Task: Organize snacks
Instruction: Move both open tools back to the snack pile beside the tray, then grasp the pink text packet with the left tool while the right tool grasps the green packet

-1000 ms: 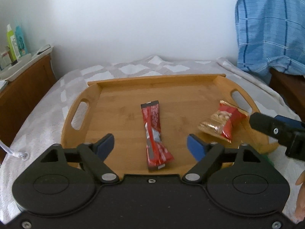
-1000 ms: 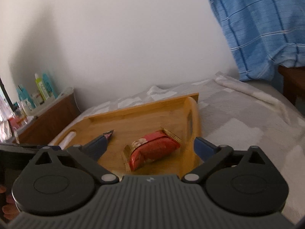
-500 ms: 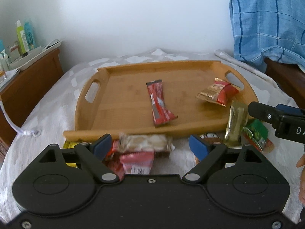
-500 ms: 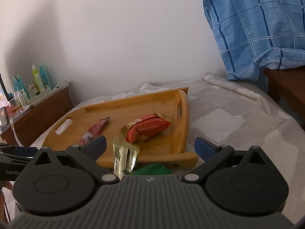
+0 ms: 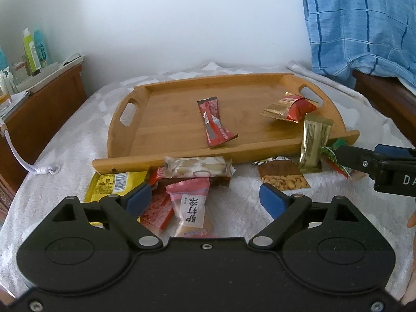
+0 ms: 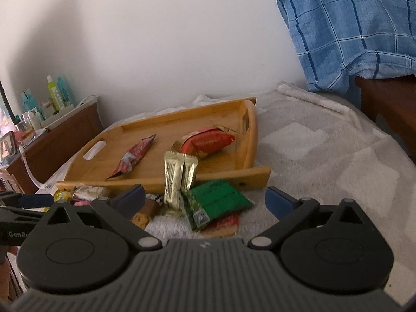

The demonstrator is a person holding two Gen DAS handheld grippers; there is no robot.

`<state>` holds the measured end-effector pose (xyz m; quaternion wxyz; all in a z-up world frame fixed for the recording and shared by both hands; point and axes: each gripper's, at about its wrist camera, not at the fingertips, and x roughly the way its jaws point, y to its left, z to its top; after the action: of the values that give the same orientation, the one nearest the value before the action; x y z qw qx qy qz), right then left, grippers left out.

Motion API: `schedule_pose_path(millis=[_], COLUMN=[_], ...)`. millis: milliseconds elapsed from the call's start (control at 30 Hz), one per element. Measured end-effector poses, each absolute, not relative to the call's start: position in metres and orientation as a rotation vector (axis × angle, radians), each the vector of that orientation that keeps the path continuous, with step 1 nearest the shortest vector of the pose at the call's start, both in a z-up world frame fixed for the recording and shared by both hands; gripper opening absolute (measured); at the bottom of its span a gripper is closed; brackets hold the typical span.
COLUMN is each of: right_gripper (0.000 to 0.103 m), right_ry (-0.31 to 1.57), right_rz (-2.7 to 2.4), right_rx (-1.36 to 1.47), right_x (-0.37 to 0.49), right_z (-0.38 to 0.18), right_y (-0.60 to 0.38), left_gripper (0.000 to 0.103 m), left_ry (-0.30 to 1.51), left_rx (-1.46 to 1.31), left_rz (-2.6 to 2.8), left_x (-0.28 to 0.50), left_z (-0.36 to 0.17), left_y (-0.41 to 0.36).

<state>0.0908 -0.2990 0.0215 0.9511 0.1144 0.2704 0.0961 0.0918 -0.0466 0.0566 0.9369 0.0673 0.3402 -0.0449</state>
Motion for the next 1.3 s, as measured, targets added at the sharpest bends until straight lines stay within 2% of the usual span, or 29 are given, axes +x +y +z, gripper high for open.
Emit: schedule_pose_path(millis=[433, 567, 600, 800, 1133, 1200, 1300], right_gripper=[0.103, 0.103, 0.103, 0.103, 0.101, 0.1, 0.098], right_ry=[0.585, 0.596, 0.595, 0.553, 0.558, 0.557, 0.558], right_rz=[0.19, 0.187, 0.181, 0.12, 0.089, 0.08, 0.063], right_rx=[0.229, 0.227, 0.223, 0.206, 0.137, 0.131, 0.124], right_x=[0.066, 0.059, 0.057, 0.049, 0.055, 0.06, 0.073], right_z=[0.019, 0.017, 0.017, 0.019, 0.014, 0.012, 0.009], right_y=[-0.293, -0.289, -0.288, -0.286, -0.276, -0.276, -0.276], left_gripper=[0.088, 0.08, 0.072, 0.045, 0.042, 0.037, 0.036], left_ry=[0.71, 0.719, 0.719, 0.744, 0.744, 0.743, 0.746], left_rx=[0.125, 0.109, 0.106, 0.085, 0.038, 0.03, 0.03], left_rz=[-0.123, -0.139, -0.142, -0.149, -0.102, -0.102, -0.104], left_x=[0.075, 0.07, 0.069, 0.066, 0.079, 0.083, 0.089], left_z=[0.049, 0.047, 0.046, 0.041, 0.037, 0.036, 0.035], left_y=[-0.031, -0.028, -0.028, -0.023, -0.014, -0.014, -0.015])
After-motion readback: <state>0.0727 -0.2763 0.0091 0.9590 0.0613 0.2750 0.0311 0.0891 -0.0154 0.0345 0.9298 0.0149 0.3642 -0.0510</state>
